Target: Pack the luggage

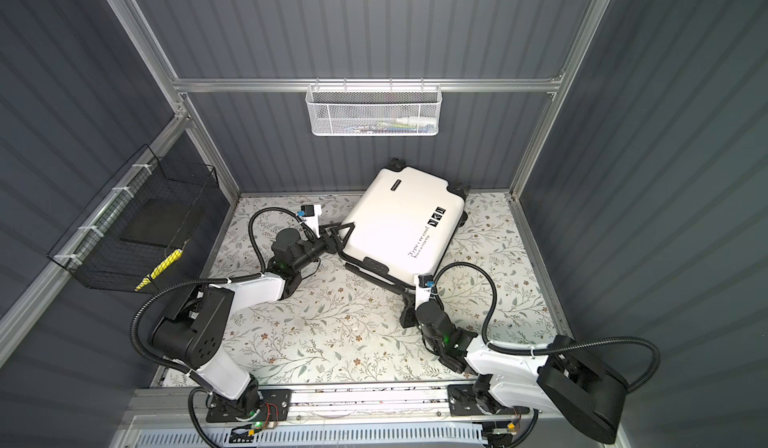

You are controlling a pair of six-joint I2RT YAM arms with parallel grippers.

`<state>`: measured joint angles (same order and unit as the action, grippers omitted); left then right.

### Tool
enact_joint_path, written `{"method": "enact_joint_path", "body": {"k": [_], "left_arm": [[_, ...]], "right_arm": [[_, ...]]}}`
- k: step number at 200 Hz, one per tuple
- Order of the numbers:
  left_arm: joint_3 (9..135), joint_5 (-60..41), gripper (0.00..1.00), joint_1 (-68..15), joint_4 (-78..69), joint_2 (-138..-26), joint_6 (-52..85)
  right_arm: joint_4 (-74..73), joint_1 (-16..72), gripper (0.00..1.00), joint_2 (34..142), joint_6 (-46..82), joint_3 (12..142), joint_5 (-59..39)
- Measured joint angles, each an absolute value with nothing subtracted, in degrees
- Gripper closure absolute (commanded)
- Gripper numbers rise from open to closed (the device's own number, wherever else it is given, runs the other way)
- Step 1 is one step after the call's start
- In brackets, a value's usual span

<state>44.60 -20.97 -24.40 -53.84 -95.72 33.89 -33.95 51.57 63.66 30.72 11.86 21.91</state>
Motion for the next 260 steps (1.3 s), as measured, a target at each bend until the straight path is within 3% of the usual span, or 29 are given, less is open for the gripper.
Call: {"method": "enact_joint_path", "body": {"k": [42,78,127,193,215,250,260], "left_arm": [[44.58,-22.76,0.36,-25.10,-56.25,-97.10,35.83],[45.04,-22.63,0.36,-26.55,-58.57,-98.72,36.67],[45.34,-16.56,0.36,-26.92,-62.17,-100.90,37.41],[45.04,-18.06,0.36,-29.19,-62.63,-100.90,38.22],[45.04,-18.68,0.36,-29.58,-62.39,-100.90,38.24],[45.87,-19.81,0.33,-30.26,-59.68,-100.33,37.85],[46.17,-20.03,0.32,-30.63,-57.91,-99.79,37.36]], "right_arm": [[-32.23,51.70,1.00,57.93,31.75,8.60,21.91],[-29.12,52.01,1.00,53.69,32.18,7.31,22.74],[-28.67,54.00,1.00,65.30,30.28,15.35,27.11],[-25.34,51.57,1.00,53.21,31.42,9.19,24.34],[-24.53,49.74,0.95,49.25,31.97,7.40,21.96],[-20.62,45.63,1.00,42.24,33.08,5.54,17.32],[-19.29,44.01,0.80,40.14,33.47,4.99,15.68]]}}
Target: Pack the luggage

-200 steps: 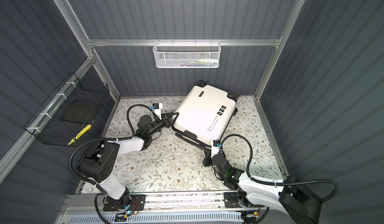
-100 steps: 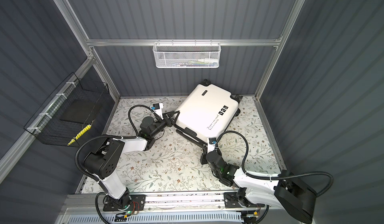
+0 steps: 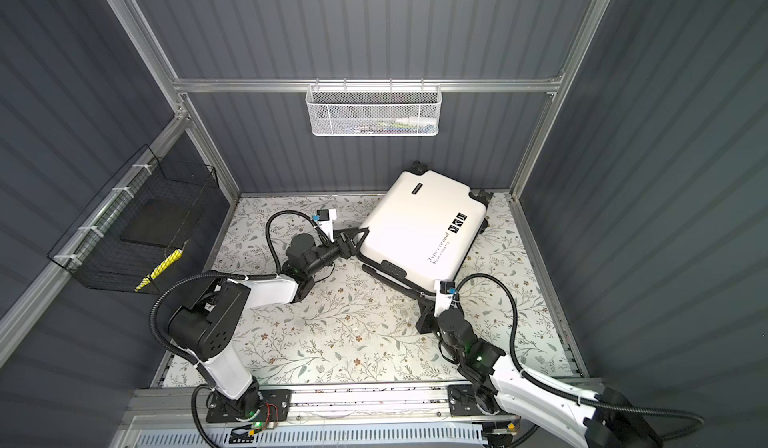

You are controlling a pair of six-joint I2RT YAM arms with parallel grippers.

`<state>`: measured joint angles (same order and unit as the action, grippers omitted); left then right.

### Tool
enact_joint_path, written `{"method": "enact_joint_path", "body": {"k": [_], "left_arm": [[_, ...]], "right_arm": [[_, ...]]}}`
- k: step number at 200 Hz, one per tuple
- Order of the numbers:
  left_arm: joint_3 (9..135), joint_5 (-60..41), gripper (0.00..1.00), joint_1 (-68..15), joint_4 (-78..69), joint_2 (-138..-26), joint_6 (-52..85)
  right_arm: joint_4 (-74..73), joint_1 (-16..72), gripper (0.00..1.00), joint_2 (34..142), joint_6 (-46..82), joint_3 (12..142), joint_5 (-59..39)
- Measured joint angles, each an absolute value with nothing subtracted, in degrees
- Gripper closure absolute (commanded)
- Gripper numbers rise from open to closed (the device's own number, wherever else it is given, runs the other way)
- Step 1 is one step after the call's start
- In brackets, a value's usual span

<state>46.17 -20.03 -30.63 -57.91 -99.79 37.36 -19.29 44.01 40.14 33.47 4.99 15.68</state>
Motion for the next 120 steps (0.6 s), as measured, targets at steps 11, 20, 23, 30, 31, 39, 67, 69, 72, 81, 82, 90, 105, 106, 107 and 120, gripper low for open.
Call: {"method": "enact_joint_path", "body": {"k": [11,20,23,30,31,39,67,69,72,81,82,90,105,106,107,120], "left_arm": [[46.57,-20.40,0.31,-31.05,-55.46,-99.04,36.45],[47.07,-20.88,0.30,-31.53,-53.15,-98.39,35.53],[47.29,-21.06,0.30,-31.66,-52.34,-98.17,35.09],[47.81,-21.52,0.29,-32.12,-50.41,-97.67,34.28],[47.90,-21.65,0.29,-32.23,-50.06,-97.58,34.20],[48.45,-22.15,0.28,-32.64,-47.94,-97.08,33.32],[50.28,-24.05,0.26,-31.86,-41.76,-95.85,30.98],[50.48,-24.23,0.26,-31.68,-41.30,-95.81,30.83],[50.70,-24.56,0.26,-31.51,-40.66,-95.72,30.65],[51.57,-25.45,0.25,-30.76,-38.65,-95.55,29.98],[51.66,-25.56,0.25,-30.70,-38.50,-95.55,29.91],[52.56,-26.22,0.25,-29.93,-36.71,-95.46,29.23],[54.50,-26.65,0.24,-28.42,-33.10,-95.46,27.94],[54.59,-26.65,0.24,-28.36,-32.93,-95.46,27.90],[54.78,-26.63,0.24,-28.25,-32.60,-95.46,27.73],[56.36,-26.61,0.23,-27.03,-29.41,-95.48,26.65]], "right_arm": [[-17.61,42.13,0.56,37.69,34.22,4.82,13.52],[-16.67,40.99,0.51,35.33,34.35,4.91,11.27],[-16.16,40.77,0.50,34.46,34.30,4.97,10.74],[-14.85,40.34,0.49,32.67,34.50,5.15,9.67],[-14.48,40.25,0.49,32.16,34.46,5.21,9.50],[-11.99,39.79,0.48,29.87,34.46,5.65,8.64],[-0.47,37.52,0.41,21.30,34.28,9.82,7.92],[0.49,37.12,0.40,20.67,34.39,10.28,7.94],[1.76,36.69,0.39,19.70,34.20,10.92,7.90],[5.34,35.05,0.37,17.06,33.98,12.95,8.12],[5.65,34.87,0.37,16.84,34.02,13.15,8.14],[8.93,32.82,0.35,14.74,33.93,15.42,8.36],[13.76,28.77,0.33,13.34,33.34,19.79,9.17],[14.04,28.56,0.33,13.34,33.28,20.03,9.26],[14.50,28.18,0.33,13.37,33.23,20.49,9.32],[17.85,24.08,0.33,14.81,32.77,24.56,9.91]]}}
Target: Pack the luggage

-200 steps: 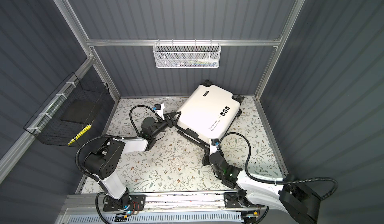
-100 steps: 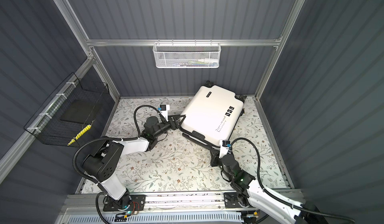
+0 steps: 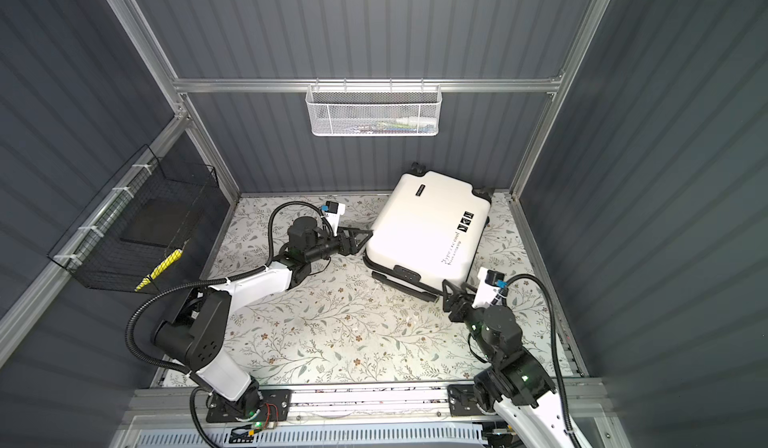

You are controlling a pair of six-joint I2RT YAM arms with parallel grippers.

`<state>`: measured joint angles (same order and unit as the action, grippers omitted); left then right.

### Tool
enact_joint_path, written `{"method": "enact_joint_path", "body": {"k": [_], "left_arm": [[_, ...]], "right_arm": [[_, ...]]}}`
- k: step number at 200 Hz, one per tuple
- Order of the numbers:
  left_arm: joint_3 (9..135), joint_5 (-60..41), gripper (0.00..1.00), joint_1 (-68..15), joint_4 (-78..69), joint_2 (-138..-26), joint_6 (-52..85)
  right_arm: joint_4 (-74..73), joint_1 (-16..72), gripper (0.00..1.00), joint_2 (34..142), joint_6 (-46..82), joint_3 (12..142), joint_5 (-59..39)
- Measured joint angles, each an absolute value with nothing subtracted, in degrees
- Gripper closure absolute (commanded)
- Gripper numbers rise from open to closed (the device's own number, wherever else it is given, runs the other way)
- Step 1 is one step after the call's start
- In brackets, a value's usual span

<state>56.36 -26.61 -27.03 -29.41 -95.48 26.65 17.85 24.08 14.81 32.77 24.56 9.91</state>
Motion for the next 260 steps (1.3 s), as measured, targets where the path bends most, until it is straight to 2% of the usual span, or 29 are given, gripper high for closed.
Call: {"method": "enact_joint_path", "body": {"k": [32,66,88,123,158,221,260], "left_arm": [[59.86,-26.63,0.22,-24.91,-25.04,-96.62,25.19],[63.42,-27.55,0.22,-23.99,-23.70,-100.55,24.99],[64.14,-29.17,0.21,-23.86,-24.29,-102.61,25.10],[63.75,-33.80,0.21,-23.83,-31.66,-105.23,27.86],[62.00,-38.00,0.21,-23.83,-43.48,-107.90,32.88],[54.74,-40.75,0.24,-23.18,-67.20,-111.83,46.63],[43.53,-38.65,0.24,-22.50,-71.68,-104.09,48.69]], "right_arm": [[20.82,7.29,0.33,25.87,32.64,33.04,7.18],[16.93,-17.30,0.32,43.33,37.56,38.83,-4.99],[13.56,-24.25,0.32,58.70,40.80,44.23,-11.64],[9.65,-24.73,0.34,80.75,43.09,54.30,-20.99],[8.64,-22.09,0.36,94.63,42.50,64.05,-27.27],[9.76,-13.89,0.37,106.89,37.78,78.13,-28.95],[10.31,-5.74,0.37,111.57,35.94,84.79,-28.86]]}}
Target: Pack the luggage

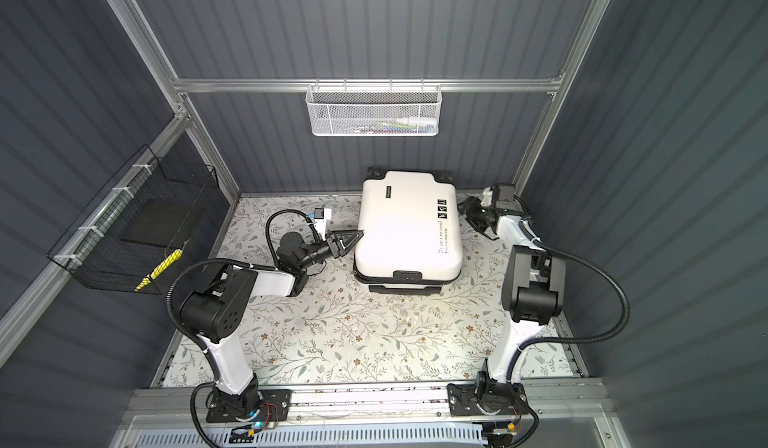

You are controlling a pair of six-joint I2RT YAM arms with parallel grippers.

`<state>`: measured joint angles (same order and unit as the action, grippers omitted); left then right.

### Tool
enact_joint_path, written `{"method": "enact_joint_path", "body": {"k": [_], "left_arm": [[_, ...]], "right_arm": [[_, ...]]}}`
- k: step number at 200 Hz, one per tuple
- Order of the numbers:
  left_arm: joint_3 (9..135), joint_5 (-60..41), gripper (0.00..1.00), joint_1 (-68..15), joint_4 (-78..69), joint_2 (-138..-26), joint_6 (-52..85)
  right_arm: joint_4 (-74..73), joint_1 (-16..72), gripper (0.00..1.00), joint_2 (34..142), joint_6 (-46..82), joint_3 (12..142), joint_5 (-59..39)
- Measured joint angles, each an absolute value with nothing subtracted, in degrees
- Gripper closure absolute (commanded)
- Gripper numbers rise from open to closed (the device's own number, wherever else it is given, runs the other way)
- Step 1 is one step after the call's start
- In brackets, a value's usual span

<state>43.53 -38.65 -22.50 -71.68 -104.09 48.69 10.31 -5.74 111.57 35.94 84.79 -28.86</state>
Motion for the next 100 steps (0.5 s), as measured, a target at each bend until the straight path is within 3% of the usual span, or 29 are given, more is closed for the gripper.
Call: {"method": "enact_joint_path", "body": {"k": [42,100], "left_arm": [[36.88,-33.26,0.20,-22.20,-60.93,-91.33,44.58],[45.21,-21.21,0.18,-23.70,-28.82,-75.79,32.32]], "right_arm": [[9.02,-1.50,0.30,107.46,35.53,82.06,-29.32],[3.16,-9.76,0.28,78.56,37.50,49.63,-29.34]]}}
